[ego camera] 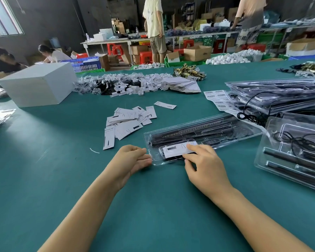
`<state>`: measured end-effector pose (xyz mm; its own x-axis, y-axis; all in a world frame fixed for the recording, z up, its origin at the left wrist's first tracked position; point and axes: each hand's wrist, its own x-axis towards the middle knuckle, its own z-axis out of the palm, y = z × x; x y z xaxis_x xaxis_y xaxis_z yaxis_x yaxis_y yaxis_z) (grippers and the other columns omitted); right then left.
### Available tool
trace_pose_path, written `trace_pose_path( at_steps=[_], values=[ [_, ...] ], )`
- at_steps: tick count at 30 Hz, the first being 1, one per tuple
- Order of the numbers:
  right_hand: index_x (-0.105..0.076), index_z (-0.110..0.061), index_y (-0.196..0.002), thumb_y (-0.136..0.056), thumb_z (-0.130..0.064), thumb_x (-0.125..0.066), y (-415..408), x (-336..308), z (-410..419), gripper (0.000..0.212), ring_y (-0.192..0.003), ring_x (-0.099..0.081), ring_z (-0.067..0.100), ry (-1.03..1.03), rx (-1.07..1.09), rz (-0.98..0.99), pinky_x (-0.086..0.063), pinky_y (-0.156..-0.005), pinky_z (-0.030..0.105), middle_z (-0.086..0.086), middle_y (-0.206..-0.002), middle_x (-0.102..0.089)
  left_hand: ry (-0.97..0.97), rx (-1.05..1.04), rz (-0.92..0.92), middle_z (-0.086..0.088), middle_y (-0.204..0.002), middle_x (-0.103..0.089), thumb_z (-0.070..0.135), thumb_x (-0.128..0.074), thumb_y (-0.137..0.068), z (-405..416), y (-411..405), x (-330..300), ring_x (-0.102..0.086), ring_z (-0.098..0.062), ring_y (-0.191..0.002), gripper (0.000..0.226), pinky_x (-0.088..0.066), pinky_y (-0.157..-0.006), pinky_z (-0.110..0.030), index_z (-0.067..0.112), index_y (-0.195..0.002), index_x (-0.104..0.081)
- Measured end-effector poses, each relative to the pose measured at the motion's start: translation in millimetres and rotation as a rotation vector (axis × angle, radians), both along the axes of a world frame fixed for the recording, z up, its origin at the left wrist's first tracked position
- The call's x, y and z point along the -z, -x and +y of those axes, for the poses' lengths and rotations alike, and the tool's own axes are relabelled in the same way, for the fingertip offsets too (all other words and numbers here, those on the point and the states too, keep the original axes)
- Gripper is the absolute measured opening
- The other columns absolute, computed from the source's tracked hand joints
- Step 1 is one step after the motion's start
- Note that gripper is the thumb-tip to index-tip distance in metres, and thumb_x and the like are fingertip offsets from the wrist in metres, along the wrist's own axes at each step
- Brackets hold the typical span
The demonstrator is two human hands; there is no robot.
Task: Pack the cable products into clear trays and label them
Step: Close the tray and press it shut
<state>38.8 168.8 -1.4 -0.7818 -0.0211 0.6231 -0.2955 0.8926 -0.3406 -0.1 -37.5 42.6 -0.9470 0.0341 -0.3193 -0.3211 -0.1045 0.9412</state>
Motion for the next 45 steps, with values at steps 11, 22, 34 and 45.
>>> trace_pose_path(
  at_steps=[11, 22, 34, 45],
  values=[
    [-0.071, -0.017, -0.07, -0.071, -0.013, -0.082, 1, -5, 4, 0.012, -0.074, -0.067, 0.02, 0.122, 0.095, -0.047, -0.049, -0.059, 0.028, -0.005, -0.084, -0.072, 0.304, 0.024, 0.194, -0.004, -0.095, -0.066, 0.022, -0.069, -0.086, 11, -4, 17, -0.067, -0.017, -0.071, 0.032, -0.054, -0.068, -0.023, 0.018, -0.116, -0.056],
    [-0.061, -0.006, -0.063, -0.067, -0.014, -0.086, 6, -5, 4, 0.026, -0.049, -0.051, 0.025, -0.104, 0.134, 0.076, -0.035, -0.045, 0.026, 0.006, -0.071, -0.057, 1.22, 0.144, 1.038, -0.006, -0.076, -0.065, 0.026, -0.062, -0.093, 24, -15, 24, -0.058, -0.033, -0.064, 0.022, -0.049, -0.06, -0.038, 0.008, -0.082, -0.067],
    [-0.062, -0.01, -0.06, -0.065, 0.001, -0.082, 2, 1, 2, 0.023, -0.057, -0.054, 0.025, -0.251, 0.134, 0.124, -0.048, -0.052, 0.033, 0.003, -0.059, -0.058, 1.27, 0.031, 1.095, -0.006, -0.06, -0.054, 0.016, -0.068, -0.088, 29, -16, 24, -0.044, -0.032, -0.041, 0.028, -0.036, -0.034, -0.032, 0.004, -0.068, -0.054],
    [-0.068, -0.007, -0.075, -0.054, 0.001, -0.081, -18, 3, -17, 0.026, -0.063, -0.057, 0.027, -0.421, 0.219, 0.016, -0.037, -0.05, 0.03, 0.004, -0.069, -0.061, 1.233, 0.092, 1.071, -0.002, -0.072, -0.061, 0.03, -0.062, -0.093, 22, -15, 29, -0.054, -0.03, -0.055, 0.027, -0.046, -0.047, -0.037, 0.009, -0.077, -0.061]
  ],
)
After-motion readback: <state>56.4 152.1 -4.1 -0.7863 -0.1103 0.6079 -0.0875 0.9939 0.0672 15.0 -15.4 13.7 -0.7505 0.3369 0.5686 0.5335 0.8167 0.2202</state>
